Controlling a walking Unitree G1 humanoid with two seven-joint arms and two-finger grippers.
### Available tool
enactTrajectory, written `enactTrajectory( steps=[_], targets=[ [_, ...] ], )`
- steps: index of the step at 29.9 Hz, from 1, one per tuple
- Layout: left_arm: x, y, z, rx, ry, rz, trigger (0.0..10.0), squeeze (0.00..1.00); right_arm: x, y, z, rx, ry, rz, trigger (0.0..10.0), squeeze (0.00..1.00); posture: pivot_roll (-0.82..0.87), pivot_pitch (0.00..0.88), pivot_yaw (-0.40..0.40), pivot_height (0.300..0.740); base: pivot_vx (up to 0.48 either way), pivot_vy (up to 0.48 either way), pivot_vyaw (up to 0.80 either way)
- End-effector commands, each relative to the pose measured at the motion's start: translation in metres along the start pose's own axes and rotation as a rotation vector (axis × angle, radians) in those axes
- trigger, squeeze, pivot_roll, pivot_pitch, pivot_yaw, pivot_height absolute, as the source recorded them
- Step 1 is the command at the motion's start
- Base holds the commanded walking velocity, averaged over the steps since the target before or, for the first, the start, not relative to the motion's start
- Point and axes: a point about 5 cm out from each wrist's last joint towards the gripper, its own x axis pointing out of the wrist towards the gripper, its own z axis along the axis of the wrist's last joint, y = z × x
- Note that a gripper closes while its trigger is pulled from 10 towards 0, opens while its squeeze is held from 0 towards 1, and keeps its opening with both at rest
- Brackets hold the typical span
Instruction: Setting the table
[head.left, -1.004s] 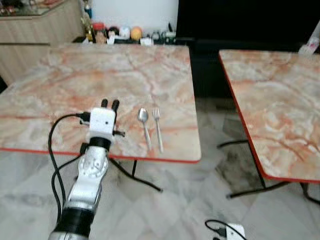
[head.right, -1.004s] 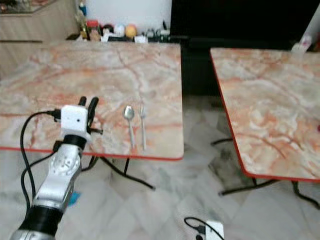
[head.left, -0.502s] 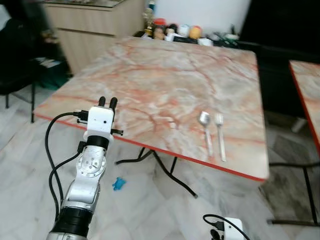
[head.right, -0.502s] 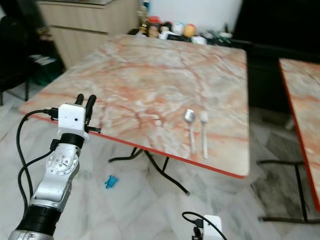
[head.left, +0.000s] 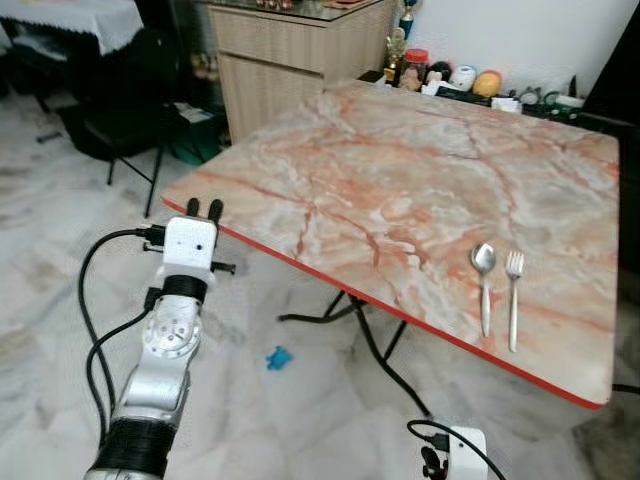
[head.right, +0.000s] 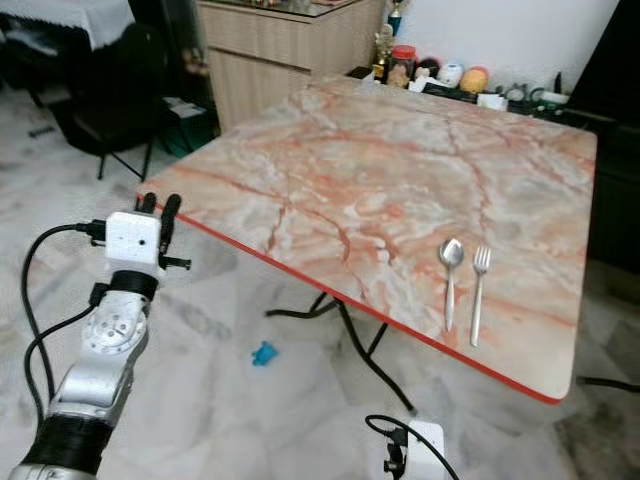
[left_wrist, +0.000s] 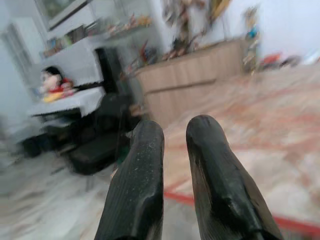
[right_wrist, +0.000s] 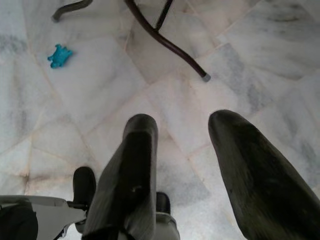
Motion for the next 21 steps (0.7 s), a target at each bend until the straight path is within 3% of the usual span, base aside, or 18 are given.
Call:
enactTrajectory(
  steps=[1,5,10,12,13,16,17,21],
  targets=[
    [-0.007,0.017,-0.024,0.075,0.119,0.120,10.0,0.00,-0.001,-0.004,-0.004,0.010,0.019,-0.016,10.0,0.00,0.14,0.000,-0.044,0.740,0.000,0.000,0.00],
    [-0.021,0.035,-0.060,0.072,0.311,0.181,10.0,0.00,-0.001,-0.005,-0.004,0.012,0.018,-0.021,10.0,0.00,0.15,0.000,-0.046,0.740,0.000,0.000,0.00],
    [-0.032,0.041,-0.081,0.064,0.417,0.186,10.0,0.00,-0.001,-0.005,-0.003,0.015,0.015,-0.022,10.0,0.00,0.15,0.000,-0.046,0.740,0.000,0.000,0.00],
    [-0.053,0.049,-0.106,0.060,0.544,0.213,10.0,0.00,-0.001,-0.006,-0.003,0.017,0.010,-0.025,10.0,0.00,0.14,0.000,-0.047,0.740,0.000,0.000,0.00],
    [-0.074,0.049,-0.126,0.088,0.664,0.194,10.0,0.00,-0.001,-0.007,-0.002,0.017,0.007,-0.029,10.0,0.00,0.14,0.000,-0.050,0.740,0.000,0.000,0.00],
    [-0.089,0.043,-0.139,0.101,0.756,0.129,10.0,0.00,-0.002,-0.008,-0.003,0.014,0.006,-0.029,10.0,0.00,0.15,0.000,-0.053,0.740,0.000,0.000,0.00],
    [-0.107,0.029,-0.153,0.069,0.855,0.027,10.0,0.00,-0.002,-0.009,-0.002,0.011,0.004,-0.029,10.0,0.00,0.15,0.000,-0.054,0.740,0.000,0.000,0.00],
    [-0.122,0.016,-0.161,0.017,0.915,-0.050,10.0,0.00,-0.001,-0.009,0.001,0.006,-0.010,-0.029,10.0,0.00,0.14,0.000,-0.054,0.740,0.000,0.000,0.00]
  ],
)
